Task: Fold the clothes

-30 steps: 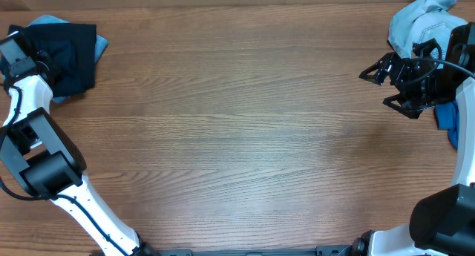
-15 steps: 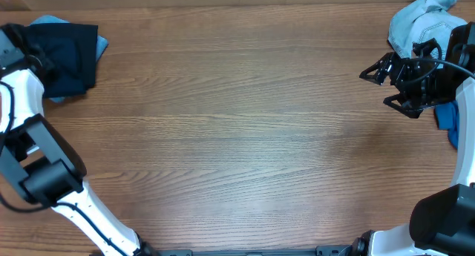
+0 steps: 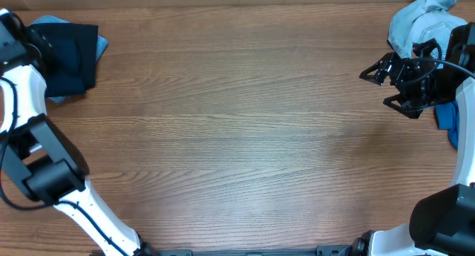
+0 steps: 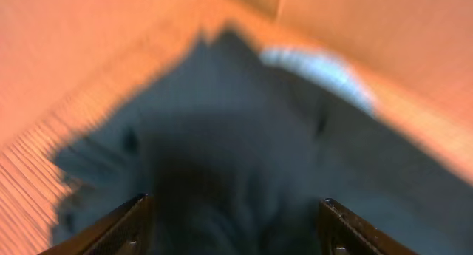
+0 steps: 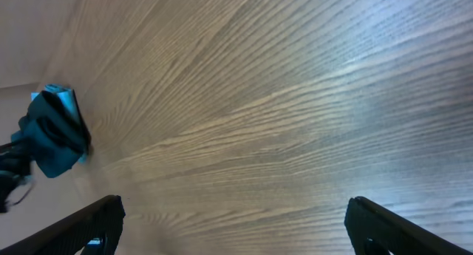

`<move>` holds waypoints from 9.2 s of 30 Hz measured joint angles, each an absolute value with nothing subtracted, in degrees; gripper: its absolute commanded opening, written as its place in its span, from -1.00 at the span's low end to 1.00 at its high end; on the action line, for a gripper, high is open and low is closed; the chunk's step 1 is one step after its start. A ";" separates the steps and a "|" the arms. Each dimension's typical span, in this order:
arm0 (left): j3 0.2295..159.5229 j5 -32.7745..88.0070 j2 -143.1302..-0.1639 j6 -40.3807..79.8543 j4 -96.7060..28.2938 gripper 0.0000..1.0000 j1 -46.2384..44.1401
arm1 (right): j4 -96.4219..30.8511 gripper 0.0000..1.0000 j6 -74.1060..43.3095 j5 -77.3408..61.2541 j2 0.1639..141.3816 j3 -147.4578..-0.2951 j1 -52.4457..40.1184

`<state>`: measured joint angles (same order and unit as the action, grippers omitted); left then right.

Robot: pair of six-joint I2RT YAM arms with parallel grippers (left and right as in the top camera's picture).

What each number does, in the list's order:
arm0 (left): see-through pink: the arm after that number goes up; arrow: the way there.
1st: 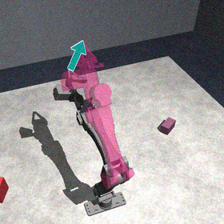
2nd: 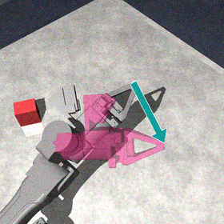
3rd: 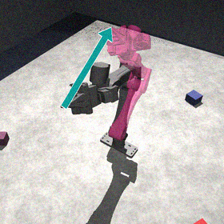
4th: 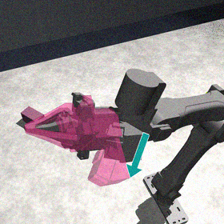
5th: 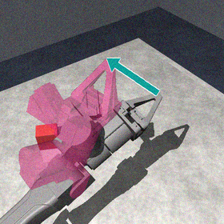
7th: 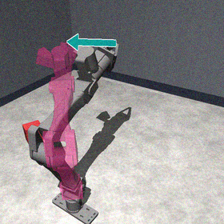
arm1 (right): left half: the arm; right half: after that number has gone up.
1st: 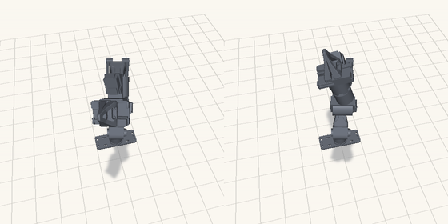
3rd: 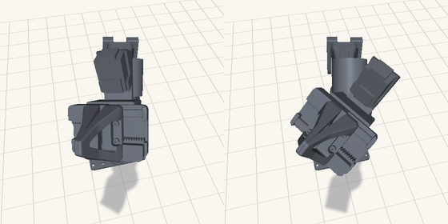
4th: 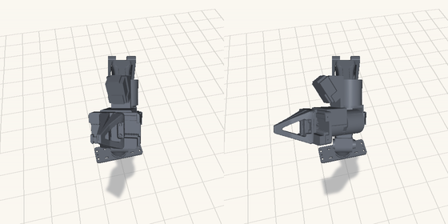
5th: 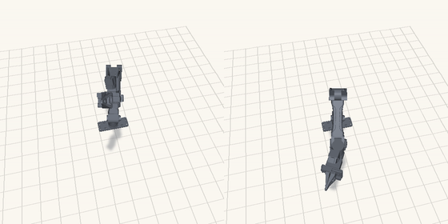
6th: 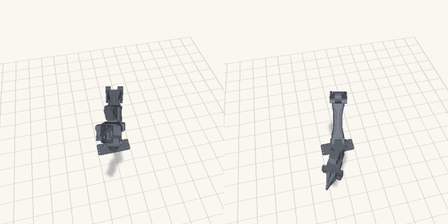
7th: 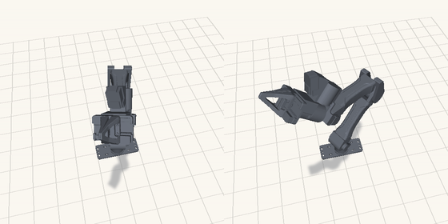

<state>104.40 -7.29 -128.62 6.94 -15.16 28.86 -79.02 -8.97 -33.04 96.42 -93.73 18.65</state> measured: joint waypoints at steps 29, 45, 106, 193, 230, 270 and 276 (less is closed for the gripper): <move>125.73 6.22 -108.84 7.38 -55.16 1.00 25.63 | -63.22 1.00 -4.05 -32.77 93.91 -93.69 17.34; 127.76 14.59 -88.84 2.81 -93.03 1.00 12.71 | -61.60 1.00 0.43 -32.80 81.34 -93.71 17.26; 127.66 14.31 -87.74 2.76 -96.64 1.00 2.70 | -49.74 1.00 18.92 -28.91 65.36 -82.65 5.89; 94.35 20.88 -72.38 -8.78 -54.43 1.00 2.70 | -23.09 1.00 15.03 -24.01 0.84 -7.16 4.89; 15.97 15.59 -9.78 -8.54 -23.77 1.00 2.70 | -22.98 1.00 15.00 -24.01 0.84 -7.11 4.89; 6.74 14.28 -0.91 -7.46 -20.32 1.00 2.72 | -23.00 1.00 15.00 -24.01 0.84 -7.11 4.89; 6.74 14.28 -0.91 -7.46 -20.32 1.00 2.72 | -23.00 1.00 15.00 -24.03 0.84 -7.11 4.89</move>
